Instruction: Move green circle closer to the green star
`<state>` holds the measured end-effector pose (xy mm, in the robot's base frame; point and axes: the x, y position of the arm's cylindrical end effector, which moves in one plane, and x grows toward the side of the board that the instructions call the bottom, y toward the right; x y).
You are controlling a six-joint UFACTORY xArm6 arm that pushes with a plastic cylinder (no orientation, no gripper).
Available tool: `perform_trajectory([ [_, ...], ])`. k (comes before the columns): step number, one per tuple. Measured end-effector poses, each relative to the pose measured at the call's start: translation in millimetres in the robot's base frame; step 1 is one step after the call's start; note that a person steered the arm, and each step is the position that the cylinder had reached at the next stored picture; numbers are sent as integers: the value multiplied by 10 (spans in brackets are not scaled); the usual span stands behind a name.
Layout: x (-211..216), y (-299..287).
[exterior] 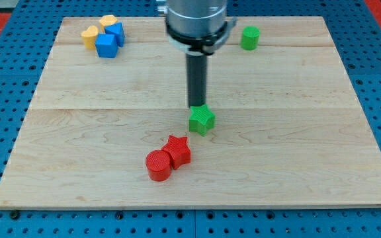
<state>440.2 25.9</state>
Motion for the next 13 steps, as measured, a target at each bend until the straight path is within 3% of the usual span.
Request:
perform_trajectory([
  [1, 274, 221],
  [3, 541, -165],
  [4, 143, 253],
  [5, -538, 1342],
  [6, -1094, 2018],
  [7, -1719, 1863],
  [8, -2057, 1314],
  [9, -2028, 607],
  [10, -1776, 389],
  [11, -1950, 443],
  [12, -1820, 647],
  [13, -1343, 660],
])
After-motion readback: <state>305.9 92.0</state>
